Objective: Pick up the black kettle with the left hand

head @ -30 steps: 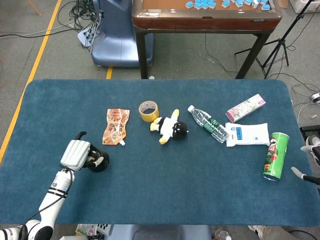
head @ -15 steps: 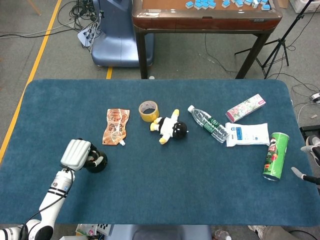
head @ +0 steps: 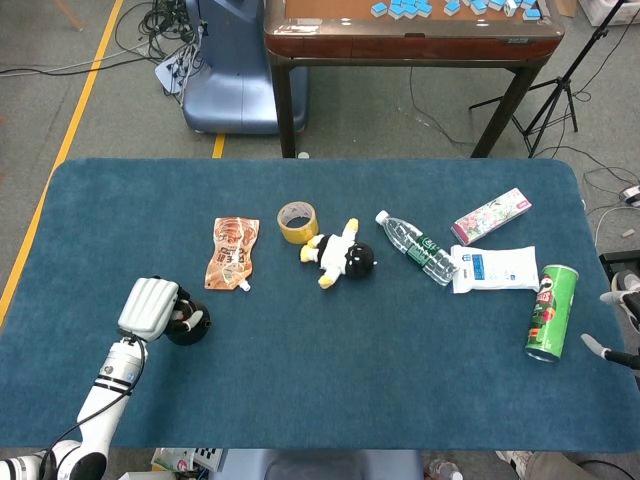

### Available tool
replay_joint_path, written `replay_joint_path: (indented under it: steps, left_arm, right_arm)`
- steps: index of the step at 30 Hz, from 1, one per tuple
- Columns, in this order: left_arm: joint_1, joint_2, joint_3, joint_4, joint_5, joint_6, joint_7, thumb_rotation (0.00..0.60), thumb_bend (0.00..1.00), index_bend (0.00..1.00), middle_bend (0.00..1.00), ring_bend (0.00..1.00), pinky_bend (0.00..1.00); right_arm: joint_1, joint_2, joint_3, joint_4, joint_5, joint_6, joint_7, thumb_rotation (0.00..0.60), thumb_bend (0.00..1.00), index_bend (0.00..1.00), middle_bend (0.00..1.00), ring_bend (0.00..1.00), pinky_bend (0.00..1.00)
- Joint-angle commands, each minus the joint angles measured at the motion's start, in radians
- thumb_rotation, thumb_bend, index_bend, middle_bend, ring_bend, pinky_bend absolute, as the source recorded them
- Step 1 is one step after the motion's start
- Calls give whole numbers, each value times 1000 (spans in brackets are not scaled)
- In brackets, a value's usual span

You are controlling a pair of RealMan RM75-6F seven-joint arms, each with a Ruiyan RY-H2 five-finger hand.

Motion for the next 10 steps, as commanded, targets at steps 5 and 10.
replay_joint_path:
  steps: [5, 10]
  left_arm:
    - [1, 0, -2, -3, -6, 2, 6, 532, 255, 970, 1000, 870, 531]
    - [3, 0, -2, -3, -6, 4, 7, 535, 255, 970, 1000, 870, 531]
  right_arm:
    - [0, 0, 0, -1, 0, 0, 0, 600, 110, 375, 386, 256, 280]
    - [1, 0, 0, -1, 0, -2, 0, 600, 110, 375, 386, 256, 280]
